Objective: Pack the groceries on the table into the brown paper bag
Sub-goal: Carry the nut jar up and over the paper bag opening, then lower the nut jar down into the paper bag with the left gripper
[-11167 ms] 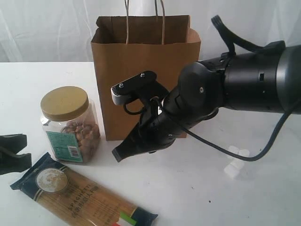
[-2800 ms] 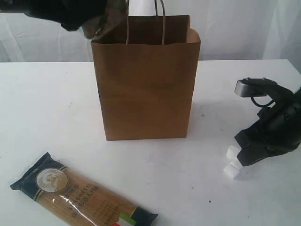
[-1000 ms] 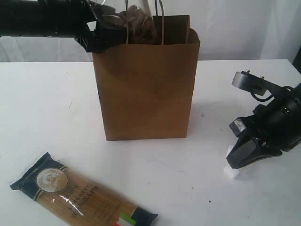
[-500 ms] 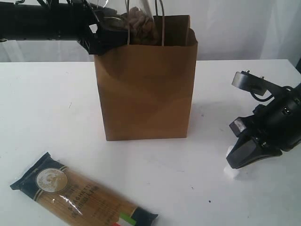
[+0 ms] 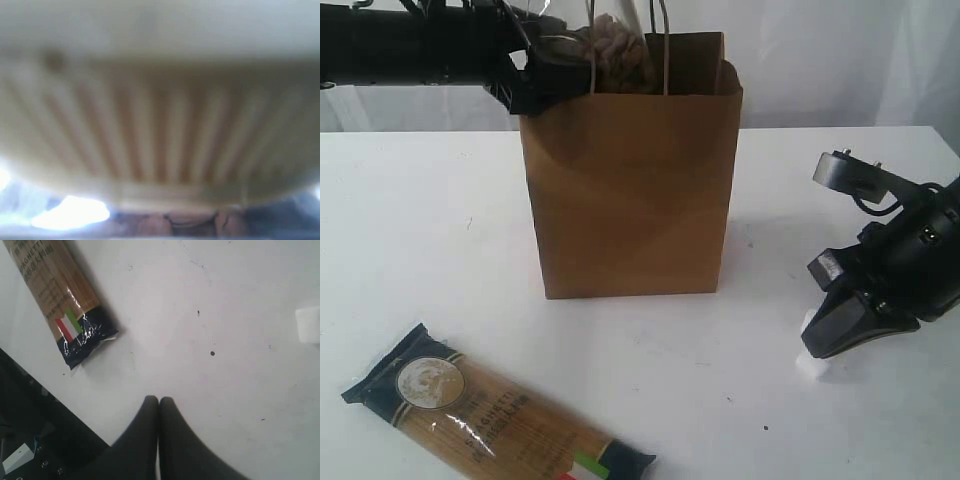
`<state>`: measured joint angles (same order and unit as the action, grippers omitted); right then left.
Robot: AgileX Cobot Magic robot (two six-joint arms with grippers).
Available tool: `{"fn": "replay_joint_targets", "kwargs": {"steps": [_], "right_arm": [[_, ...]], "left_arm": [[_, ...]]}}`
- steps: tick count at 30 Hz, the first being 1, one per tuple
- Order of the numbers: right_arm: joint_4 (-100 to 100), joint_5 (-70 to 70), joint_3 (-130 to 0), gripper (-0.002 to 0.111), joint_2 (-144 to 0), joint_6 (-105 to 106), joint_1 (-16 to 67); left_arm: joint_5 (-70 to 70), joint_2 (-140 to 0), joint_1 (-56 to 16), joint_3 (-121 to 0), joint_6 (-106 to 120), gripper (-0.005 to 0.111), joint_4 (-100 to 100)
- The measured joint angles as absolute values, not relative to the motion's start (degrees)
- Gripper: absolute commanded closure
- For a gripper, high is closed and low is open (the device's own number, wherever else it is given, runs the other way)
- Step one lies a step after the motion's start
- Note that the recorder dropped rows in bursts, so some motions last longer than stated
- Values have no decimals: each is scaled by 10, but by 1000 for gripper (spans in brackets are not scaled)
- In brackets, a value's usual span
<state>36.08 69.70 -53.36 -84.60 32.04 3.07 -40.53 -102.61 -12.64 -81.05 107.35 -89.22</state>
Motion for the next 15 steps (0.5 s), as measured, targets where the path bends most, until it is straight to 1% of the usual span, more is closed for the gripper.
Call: {"fn": "replay_joint_targets", "kwargs": {"steps": [7,9,15], "right_arm": [[361,697,-534,108,-846,324,31],[361,697,-534,108,-846,325,31],[361,697,-534,108,-846,325,31]], "left_arm": [[-406,-1026,-126,-811,1073,33,-889],[-409,-1026,-126,-811,1073,30,-888],[-451,-1026,-126,-811,1083,30,-875]]}}
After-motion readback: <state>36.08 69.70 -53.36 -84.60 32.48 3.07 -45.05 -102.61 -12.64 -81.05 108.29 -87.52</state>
